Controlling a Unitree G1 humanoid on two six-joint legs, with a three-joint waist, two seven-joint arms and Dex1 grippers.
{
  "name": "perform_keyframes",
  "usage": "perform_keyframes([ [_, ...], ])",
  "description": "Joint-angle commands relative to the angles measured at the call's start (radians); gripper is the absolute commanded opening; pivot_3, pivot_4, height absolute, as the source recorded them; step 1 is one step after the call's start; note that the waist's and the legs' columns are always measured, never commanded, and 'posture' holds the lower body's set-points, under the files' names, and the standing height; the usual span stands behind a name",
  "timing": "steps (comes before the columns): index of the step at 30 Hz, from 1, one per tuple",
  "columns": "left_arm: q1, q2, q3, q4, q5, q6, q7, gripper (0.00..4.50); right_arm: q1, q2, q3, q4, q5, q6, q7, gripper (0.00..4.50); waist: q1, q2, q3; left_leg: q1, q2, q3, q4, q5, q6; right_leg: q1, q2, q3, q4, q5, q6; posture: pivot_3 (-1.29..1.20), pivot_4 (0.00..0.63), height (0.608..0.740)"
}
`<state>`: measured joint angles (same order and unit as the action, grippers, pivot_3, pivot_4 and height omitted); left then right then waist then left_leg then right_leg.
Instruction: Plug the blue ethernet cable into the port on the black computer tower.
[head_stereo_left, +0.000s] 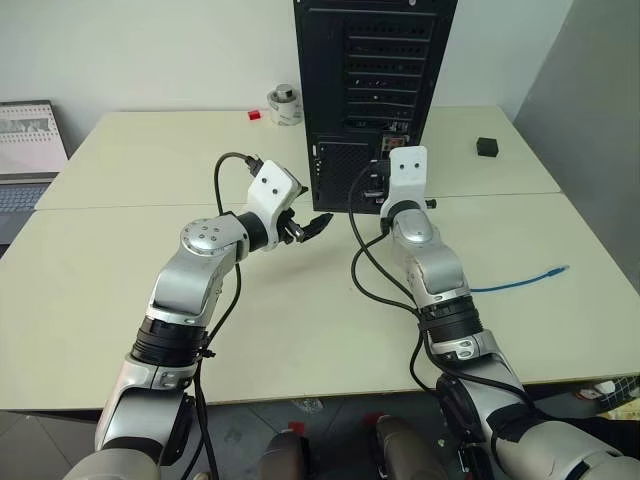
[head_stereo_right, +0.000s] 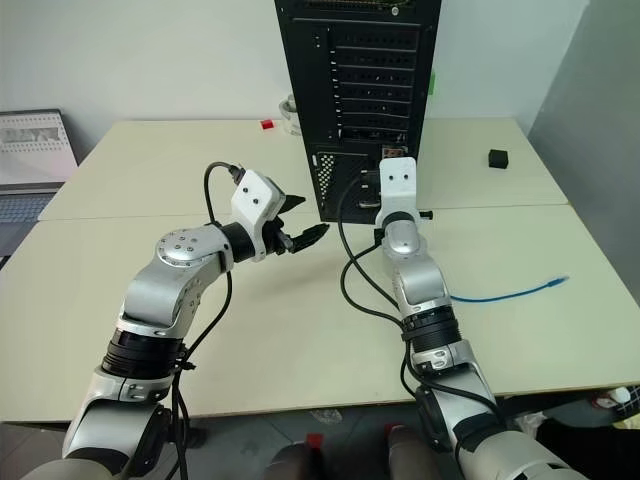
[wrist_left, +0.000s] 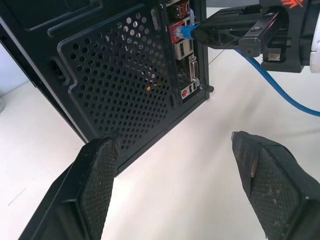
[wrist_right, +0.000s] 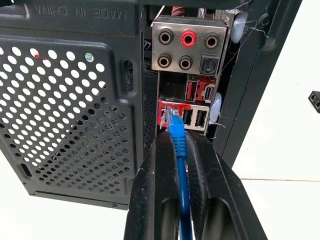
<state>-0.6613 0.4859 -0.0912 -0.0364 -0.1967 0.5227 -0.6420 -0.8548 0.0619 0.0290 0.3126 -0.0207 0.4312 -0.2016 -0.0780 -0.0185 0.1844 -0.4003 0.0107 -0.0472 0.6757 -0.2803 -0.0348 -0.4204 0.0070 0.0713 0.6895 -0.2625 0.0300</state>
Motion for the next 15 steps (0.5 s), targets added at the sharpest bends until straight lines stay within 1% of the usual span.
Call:
perform_keyframes([
  [1, -0.015, -0.004, 0.02, -0.028, -0.012, -0.005, -0.005, 3.75, -0.062, 0.02, 0.023, -0.067, -0.014, -0.031, 0.016, 0.0, -0.005, 0.0, 0.0, 0.0, 0.0, 0.0, 0.0, 0.0, 0.0, 0.0, 0.0, 0.0, 0.0, 0.0, 0.0, 0.0, 0.15, 0.74],
  [15, -0.023, -0.008, 0.024, -0.028, -0.014, -0.002, -0.006, 3.75, -0.099, 0.048, 0.024, -0.011, -0.026, -0.052, 0.026, 0.0, -0.014, 0.0, 0.0, 0.0, 0.001, 0.001, -0.001, 0.0, 0.0, -0.002, 0.0, 0.001, 0.0, 0.0, 0.0, 0.0, 0.15, 0.74],
])
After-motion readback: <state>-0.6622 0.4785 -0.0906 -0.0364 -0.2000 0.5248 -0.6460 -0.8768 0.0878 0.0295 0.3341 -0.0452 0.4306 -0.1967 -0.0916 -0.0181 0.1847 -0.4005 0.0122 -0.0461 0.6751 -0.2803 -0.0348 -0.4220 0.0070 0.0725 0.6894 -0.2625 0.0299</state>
